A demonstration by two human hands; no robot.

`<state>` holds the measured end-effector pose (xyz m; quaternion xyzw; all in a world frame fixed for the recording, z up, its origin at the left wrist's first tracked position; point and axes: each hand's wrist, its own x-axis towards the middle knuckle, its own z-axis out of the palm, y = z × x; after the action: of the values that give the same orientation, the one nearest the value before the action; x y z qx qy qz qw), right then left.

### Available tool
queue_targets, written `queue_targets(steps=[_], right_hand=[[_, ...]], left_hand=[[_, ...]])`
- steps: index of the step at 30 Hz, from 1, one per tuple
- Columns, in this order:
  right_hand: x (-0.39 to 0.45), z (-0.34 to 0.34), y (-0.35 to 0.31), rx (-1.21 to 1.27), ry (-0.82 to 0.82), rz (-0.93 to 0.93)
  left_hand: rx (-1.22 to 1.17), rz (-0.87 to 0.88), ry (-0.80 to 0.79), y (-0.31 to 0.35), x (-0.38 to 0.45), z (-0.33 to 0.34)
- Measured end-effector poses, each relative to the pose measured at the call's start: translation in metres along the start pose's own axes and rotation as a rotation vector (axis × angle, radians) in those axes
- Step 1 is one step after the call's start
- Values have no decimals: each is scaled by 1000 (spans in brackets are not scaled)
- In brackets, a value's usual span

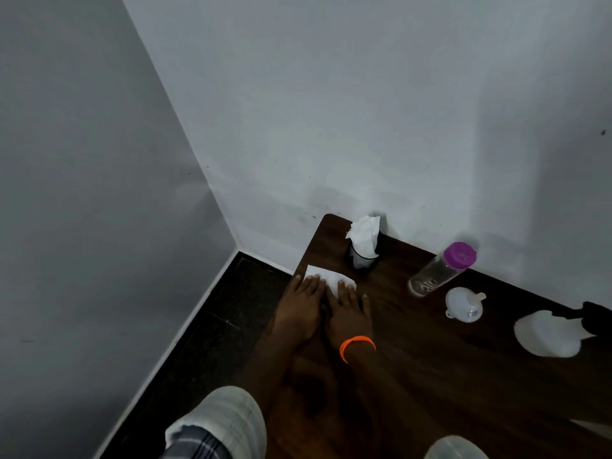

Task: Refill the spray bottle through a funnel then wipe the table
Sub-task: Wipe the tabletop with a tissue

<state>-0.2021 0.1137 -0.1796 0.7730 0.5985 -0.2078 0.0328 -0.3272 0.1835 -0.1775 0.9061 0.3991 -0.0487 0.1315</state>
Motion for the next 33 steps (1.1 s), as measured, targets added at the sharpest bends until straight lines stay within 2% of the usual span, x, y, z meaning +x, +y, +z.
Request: queue_targets(steps=[7, 15, 29, 33], right_hand=[[29, -18, -5, -54, -36, -18], [39, 1, -1, -14, 21, -13], [-37, 38, -27, 14, 15, -79], [-64, 48, -35, 6, -41, -106]], left_hand=[[-20, -62, -58, -14, 37, -11], [-76, -71, -80, -27, 49, -14], [-129, -151, -53, -17, -48, 9], [-155, -189, -73, -12, -86, 11]])
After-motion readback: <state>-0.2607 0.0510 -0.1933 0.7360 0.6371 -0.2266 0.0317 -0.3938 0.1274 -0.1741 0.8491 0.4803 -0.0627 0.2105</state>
